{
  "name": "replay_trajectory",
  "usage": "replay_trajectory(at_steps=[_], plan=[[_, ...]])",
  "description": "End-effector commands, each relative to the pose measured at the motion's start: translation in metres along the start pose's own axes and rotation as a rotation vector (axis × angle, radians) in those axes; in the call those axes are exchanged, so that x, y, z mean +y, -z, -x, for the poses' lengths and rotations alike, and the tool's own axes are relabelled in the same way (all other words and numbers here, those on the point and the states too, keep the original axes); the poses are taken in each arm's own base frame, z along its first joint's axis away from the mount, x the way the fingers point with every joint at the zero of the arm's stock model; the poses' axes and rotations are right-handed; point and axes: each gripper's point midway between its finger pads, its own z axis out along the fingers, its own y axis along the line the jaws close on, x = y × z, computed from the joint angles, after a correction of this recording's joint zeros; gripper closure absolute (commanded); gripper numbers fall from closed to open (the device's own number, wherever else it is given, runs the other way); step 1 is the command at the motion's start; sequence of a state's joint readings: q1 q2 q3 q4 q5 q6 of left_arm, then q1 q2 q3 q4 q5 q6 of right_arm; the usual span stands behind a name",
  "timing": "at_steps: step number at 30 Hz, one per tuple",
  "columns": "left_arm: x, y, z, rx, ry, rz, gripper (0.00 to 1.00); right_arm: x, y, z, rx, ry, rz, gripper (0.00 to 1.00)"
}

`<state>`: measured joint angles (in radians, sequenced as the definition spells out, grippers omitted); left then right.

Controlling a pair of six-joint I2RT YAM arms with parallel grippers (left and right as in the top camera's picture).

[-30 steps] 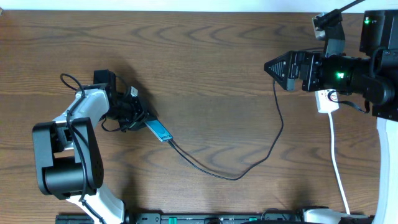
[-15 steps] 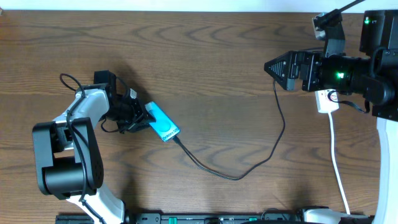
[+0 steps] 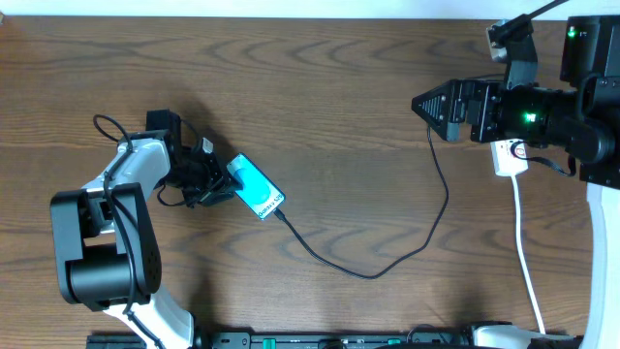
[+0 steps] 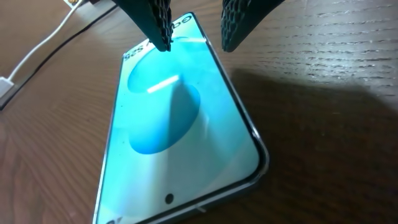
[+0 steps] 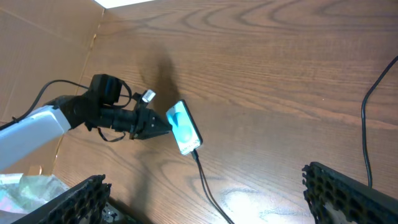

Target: Plug charger to phone and switch on socket

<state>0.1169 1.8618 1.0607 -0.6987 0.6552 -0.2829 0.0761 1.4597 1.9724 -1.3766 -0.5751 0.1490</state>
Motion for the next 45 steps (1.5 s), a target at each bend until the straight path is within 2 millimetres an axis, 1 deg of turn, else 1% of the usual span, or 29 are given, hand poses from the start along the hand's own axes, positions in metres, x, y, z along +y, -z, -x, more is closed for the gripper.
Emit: replay_trajectory(at_steps=[1, 5, 6, 8, 11, 15, 17, 20, 23, 27, 31, 34, 36, 39, 43, 45], plan=[[-0.011, 0.005, 0.003, 0.003, -0.026, -0.065, 0.72, 0.002, 0.002, 0.000, -0.003, 0.021, -0.002, 0.01], [-0.020, 0.022, 0.014, -0.042, -0.042, -0.084, 0.51, -0.004, 0.002, -0.002, 0.003, 0.014, -0.035, 0.01], [-0.023, 0.028, 0.016, -0.056, -0.047, -0.089, 0.47, -0.006, 0.002, -0.003, 0.006, 0.012, -0.047, 0.01], [-0.029, 0.041, 0.019, -0.089, -0.059, -0.094, 0.32, -0.009, 0.002, -0.004, 0.009, 0.008, -0.066, 0.01], [-0.035, 0.064, 0.021, -0.148, -0.077, -0.079, 0.23, -0.014, 0.003, -0.004, 0.009, 0.006, -0.096, 0.01], [-0.051, 0.097, 0.015, -0.238, -0.129, -0.078, 0.20, -0.024, 0.004, -0.005, 0.011, 0.001, -0.149, 0.01], [-0.062, 0.115, 0.009, -0.293, -0.168, -0.095, 0.16, -0.031, 0.005, -0.006, 0.013, -0.003, -0.190, 0.01], [-0.082, 0.147, -0.002, -0.392, -0.240, -0.126, 0.13, -0.046, 0.009, -0.007, 0.008, -0.030, -0.281, 0.01], [-0.101, 0.181, -0.018, -0.498, -0.316, -0.158, 0.12, -0.069, 0.017, -0.007, -0.011, -0.093, -0.416, 0.01], [-0.121, 0.221, -0.045, -0.628, -0.409, -0.197, 0.12, -0.107, 0.040, -0.006, -0.068, -0.209, -0.627, 0.01], [-0.129, 0.253, -0.071, -0.760, -0.474, -0.200, 0.12, -0.132, 0.059, -0.004, -0.110, -0.294, -0.681, 0.01], [-0.135, 0.271, -0.091, -0.836, -0.520, -0.216, 0.12, -0.152, 0.073, 0.000, -0.142, -0.354, -0.651, 0.01], [-0.139, 0.281, -0.104, -0.880, -0.551, -0.229, 0.12, -0.163, 0.079, 0.003, -0.156, -0.373, -0.584, 0.01], [-0.142, 0.294, -0.121, -0.936, -0.589, -0.247, 0.12, -0.188, 0.087, 0.009, -0.180, -0.414, -0.467, 0.01], [-0.140, 0.304, -0.130, -0.994, -0.597, -0.232, 0.12, -0.223, 0.089, 0.015, -0.207, -0.465, -0.278, 0.01], [-0.140, 0.306, -0.134, -1.011, -0.601, -0.231, 0.12, -0.243, 0.083, 0.019, -0.220, -0.494, -0.146, 0.01]])
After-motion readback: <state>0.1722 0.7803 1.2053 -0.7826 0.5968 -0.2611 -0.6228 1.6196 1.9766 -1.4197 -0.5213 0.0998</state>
